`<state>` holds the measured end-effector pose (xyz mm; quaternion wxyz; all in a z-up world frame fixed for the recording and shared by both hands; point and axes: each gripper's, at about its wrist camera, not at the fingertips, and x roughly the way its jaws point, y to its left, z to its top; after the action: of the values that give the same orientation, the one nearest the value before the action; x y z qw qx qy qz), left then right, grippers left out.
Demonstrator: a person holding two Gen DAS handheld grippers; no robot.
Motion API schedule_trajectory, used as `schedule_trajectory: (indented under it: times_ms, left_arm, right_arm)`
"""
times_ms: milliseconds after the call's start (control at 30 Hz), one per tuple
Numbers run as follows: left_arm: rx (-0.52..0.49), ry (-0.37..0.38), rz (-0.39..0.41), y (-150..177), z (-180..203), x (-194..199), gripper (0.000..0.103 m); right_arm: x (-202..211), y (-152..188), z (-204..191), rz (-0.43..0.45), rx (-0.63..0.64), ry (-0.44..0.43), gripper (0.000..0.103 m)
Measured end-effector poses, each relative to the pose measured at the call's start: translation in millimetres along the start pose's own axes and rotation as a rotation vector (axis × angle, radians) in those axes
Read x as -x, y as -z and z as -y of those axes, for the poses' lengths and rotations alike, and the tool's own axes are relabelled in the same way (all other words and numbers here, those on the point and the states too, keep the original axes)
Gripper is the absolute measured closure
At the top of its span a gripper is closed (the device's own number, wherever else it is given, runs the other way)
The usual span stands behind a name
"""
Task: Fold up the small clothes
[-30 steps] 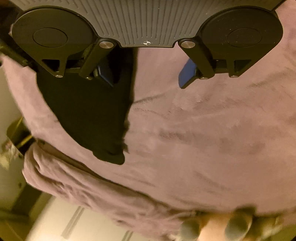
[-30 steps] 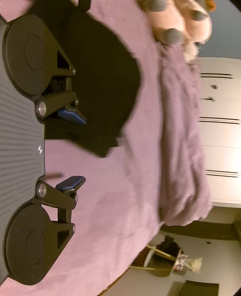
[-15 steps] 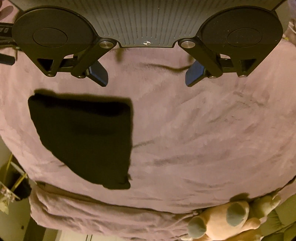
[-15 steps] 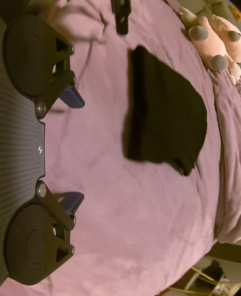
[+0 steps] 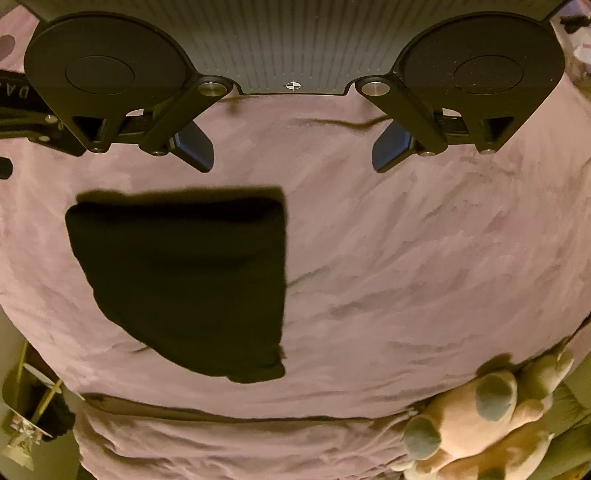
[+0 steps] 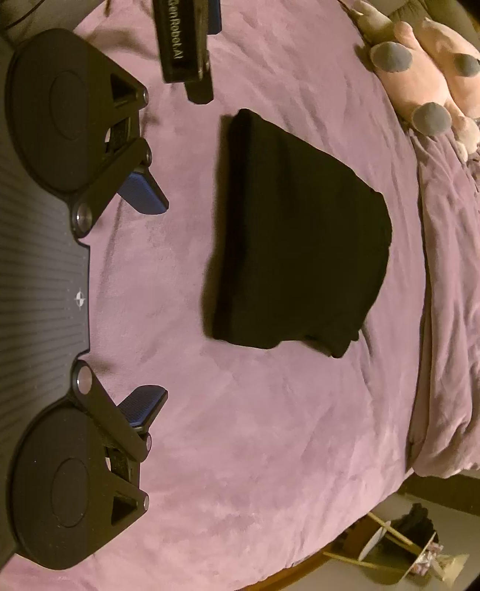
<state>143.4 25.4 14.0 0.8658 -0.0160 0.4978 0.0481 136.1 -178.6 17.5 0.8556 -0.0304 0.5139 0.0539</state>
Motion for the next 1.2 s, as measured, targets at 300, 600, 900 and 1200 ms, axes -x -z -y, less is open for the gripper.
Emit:
schedule_trajectory:
  times_ms: [300,600,900,1200]
  left_arm:
    - [-0.02,0.039,-0.02,-3,4,-1,0.006]
    - [-0.03,0.055,-0.037,-5,6,-2,0.006]
    - [-0.041,0.057,-0.041,-4,9,-3,0.006]
    - [-0.046,0.056,-0.044,-4,9,-2,0.006]
  right_arm:
    - [-3,-7,11,-0.028,-0.096,0.001,0.004]
    - [-2,-9,14,-0.032,-0.117,0.014,0.004]
    - [0,-10,13,-0.029,-0.11,0.02,0.004]
    - [1,-9,15,-0.031,-0.126,0.02,0.004]
